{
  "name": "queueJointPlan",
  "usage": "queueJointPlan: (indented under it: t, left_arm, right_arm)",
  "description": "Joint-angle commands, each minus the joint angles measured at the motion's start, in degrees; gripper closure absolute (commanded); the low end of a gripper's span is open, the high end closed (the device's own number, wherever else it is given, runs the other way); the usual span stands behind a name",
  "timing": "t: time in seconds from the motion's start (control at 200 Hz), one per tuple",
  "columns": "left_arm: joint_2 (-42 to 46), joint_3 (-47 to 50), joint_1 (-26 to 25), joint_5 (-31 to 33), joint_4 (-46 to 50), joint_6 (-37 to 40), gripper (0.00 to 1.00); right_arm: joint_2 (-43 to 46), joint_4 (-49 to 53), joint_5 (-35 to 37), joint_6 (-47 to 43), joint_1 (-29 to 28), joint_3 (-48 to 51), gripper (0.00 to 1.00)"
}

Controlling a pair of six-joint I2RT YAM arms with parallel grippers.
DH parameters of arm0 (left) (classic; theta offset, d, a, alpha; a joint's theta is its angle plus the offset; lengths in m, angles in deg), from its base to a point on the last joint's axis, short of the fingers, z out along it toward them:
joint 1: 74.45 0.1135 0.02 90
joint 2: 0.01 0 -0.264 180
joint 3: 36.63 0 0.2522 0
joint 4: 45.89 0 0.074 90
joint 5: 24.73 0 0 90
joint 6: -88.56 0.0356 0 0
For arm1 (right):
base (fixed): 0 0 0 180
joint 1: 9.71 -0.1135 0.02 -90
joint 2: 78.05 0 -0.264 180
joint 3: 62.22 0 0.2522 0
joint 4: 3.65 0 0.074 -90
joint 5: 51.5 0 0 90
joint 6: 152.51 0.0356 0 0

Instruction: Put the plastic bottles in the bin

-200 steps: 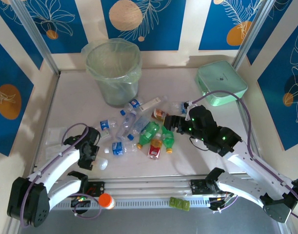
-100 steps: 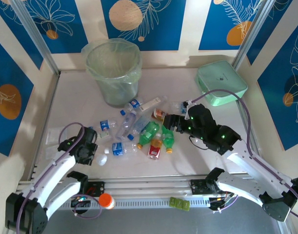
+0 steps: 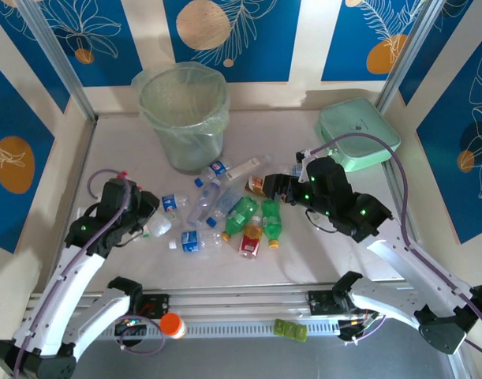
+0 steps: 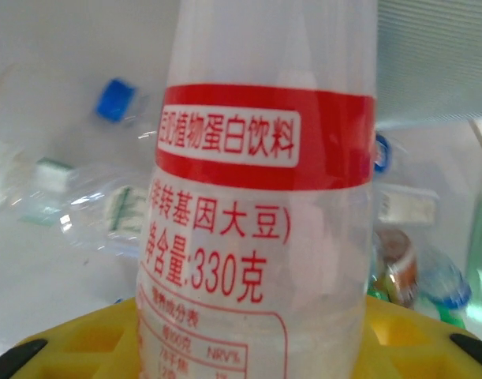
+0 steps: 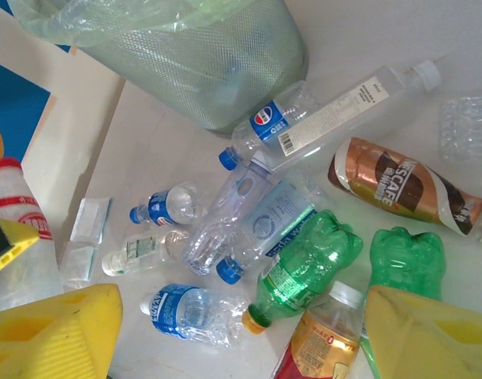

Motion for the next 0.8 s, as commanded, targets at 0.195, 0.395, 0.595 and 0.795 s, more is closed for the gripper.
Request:
queueJointPlan:
  t: [0.195,0.395,0.595,0.795]
  left_arm:
    - [-0.45,-5.34,-1.88,-20.87,-14.55,28.38,0.58]
    - [-4.62,-9.20,-1.87,-26.68,-19.80,31.85,0.58]
    - [-13.41,-19.08,-1.78,-24.36,-19.85,31.32,0.59]
    - [-23.90,-28.74,-1.71,-15.67,-21.29,22.85,0.64]
  right_arm:
    - [-0.81,-3.82,-8.15,-2.15,1.01,-1.65,0.19]
    - [-0.29,-5.30,-10.58,-3.54,0.92,-1.74,0.19]
    - [0.65,-4.97,-10.62,-6.16,0.22,-2.16,0.19]
    - [3.16,-1.97,-8.49,-7.59,0.40,-2.27,0.19]
